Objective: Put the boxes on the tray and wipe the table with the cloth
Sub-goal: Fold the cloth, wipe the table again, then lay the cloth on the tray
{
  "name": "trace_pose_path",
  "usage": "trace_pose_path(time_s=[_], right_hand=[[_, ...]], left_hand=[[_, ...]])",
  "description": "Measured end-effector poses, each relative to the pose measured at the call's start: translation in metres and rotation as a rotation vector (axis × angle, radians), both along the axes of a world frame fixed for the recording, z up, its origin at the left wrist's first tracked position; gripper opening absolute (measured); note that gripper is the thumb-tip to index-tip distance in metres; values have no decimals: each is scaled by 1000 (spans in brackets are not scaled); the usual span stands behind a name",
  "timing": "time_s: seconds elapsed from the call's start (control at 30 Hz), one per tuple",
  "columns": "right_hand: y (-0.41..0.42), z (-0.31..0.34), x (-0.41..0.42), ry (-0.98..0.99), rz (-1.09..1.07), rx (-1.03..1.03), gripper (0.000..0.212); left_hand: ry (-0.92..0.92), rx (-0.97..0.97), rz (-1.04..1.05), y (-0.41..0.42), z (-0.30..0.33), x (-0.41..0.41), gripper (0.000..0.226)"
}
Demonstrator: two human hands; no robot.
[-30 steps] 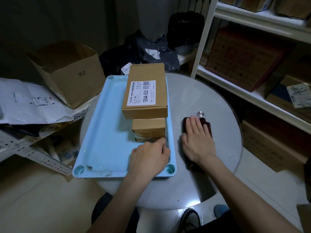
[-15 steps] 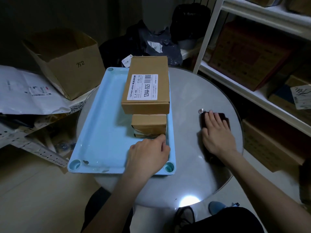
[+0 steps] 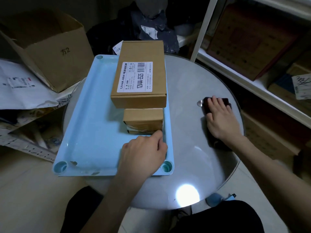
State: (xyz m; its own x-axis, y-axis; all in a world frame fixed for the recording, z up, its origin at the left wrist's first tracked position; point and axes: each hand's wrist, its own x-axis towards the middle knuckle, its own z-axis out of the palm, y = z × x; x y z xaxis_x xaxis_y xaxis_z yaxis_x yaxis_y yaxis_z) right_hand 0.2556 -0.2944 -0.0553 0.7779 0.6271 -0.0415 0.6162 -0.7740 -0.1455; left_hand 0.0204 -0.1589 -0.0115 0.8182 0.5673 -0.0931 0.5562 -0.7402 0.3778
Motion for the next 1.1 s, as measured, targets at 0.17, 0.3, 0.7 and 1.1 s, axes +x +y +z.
trace_pose_path(time_s=[0.17,0.3,0.7,1.1], right_hand=[[69,-1,-30,3,179,-8,66],[19,4,-43,66,503,-38,73],[105,-7,-6,9,211,39,60],[47,-1,42,7,72,20,57]], left_hand=[[12,-2,6,2,-1,0,18],[18,28,6,1,-2,-1,18],[-38,166,-10,2,-10,2,17],[-84,174,-24,3,-16,0,13]])
